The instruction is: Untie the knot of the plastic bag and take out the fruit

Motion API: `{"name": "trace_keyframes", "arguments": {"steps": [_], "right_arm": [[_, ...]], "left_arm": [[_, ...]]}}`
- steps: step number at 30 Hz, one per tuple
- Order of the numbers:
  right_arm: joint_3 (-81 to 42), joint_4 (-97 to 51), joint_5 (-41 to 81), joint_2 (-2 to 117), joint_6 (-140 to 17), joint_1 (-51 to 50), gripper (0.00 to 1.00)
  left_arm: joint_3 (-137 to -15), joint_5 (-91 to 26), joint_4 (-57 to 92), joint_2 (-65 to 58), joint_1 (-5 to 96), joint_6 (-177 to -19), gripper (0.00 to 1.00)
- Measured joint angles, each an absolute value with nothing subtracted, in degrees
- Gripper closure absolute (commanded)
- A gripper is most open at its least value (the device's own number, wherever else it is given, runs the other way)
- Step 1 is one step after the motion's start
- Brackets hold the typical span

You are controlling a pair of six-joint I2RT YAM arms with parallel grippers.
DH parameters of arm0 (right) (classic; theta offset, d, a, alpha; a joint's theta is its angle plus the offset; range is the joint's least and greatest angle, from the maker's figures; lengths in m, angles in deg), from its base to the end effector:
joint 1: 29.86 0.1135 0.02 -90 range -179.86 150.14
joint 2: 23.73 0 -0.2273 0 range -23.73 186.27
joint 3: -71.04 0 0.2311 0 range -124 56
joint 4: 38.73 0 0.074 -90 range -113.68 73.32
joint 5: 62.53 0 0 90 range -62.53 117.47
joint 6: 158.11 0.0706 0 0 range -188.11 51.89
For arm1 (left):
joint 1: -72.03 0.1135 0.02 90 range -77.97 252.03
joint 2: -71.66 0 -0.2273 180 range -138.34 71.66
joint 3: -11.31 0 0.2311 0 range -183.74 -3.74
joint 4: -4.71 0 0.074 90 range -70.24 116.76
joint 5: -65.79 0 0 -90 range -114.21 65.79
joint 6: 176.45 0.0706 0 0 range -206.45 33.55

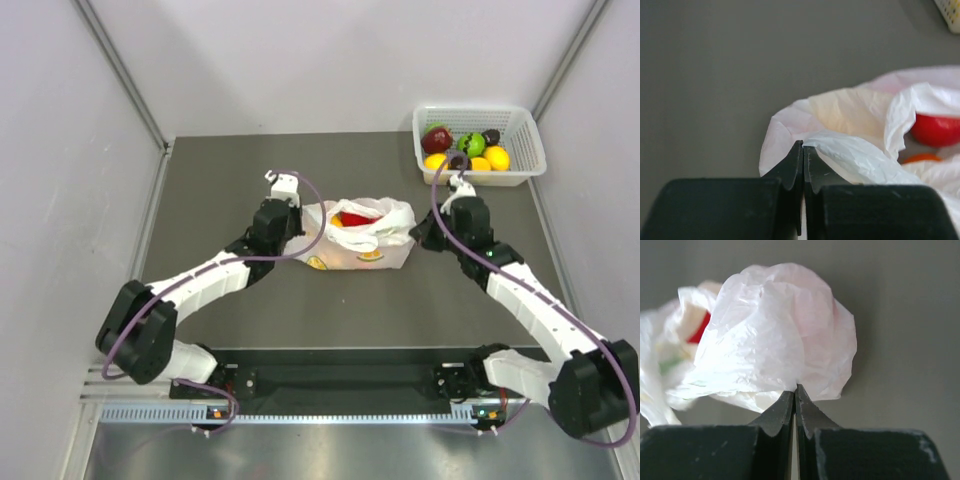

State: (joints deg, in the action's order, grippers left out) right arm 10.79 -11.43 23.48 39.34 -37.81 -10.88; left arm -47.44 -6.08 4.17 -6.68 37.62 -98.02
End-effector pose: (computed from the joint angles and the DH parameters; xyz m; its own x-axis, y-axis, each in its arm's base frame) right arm 0.2564 0.0934 0.2323 -0.6021 0.3252 -0.7292 -0.0899 0.8799 0.4666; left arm 0.2807 -0.1656 0.2126 -0.3229 -0.0099 -0.9464 0.2344 0.9680 -0.0901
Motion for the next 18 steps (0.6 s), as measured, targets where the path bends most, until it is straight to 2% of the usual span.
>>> {"name": "trace_keyframes", "arguments": {"steps": [2, 4, 7, 8, 9, 15, 18], "right_arm": [[14.94, -11.48, 21.62, 36.89, -37.63, -10.29, 1.0], [17.74, -11.0, 20.18, 35.43, -37.76, -9.07, 1.0], [20.34, -10.82, 18.43, 34.27, -38.37, -6.16, 1.0], [20.99, -10.82, 18.11, 33.87, -38.57, -5.07, 1.0], [21.65, -10.82, 17.95, 33.44, -38.81, -4.0, 1.0], [24.51, -11.22, 17.87, 30.01, -40.84, 0.0, 1.0], [24.64, -11.43, 17.95, 29.63, -42.07, 0.51, 1.0]], "left_arm": [[-50.94, -5.23, 3.09, -9.0, 37.88, -97.06, 1.0], [-53.39, -4.99, 3.05, -9.63, 37.96, -96.82, 0.94], [-55.95, -4.85, 3.44, -9.17, 38.1, -97.34, 0.6], [-56.23, -4.83, 3.88, -8.61, 38.1, -98.17, 0.46], [-56.23, -4.77, 4.73, -7.53, 38.12, -98.79, 0.41], [-53.02, -3.76, 11.27, 4.79, 38.14, -105.23, 0.18], [-52.19, -5.84, 14.0, 9.32, 38.25, -106.54, 0.16]]}}
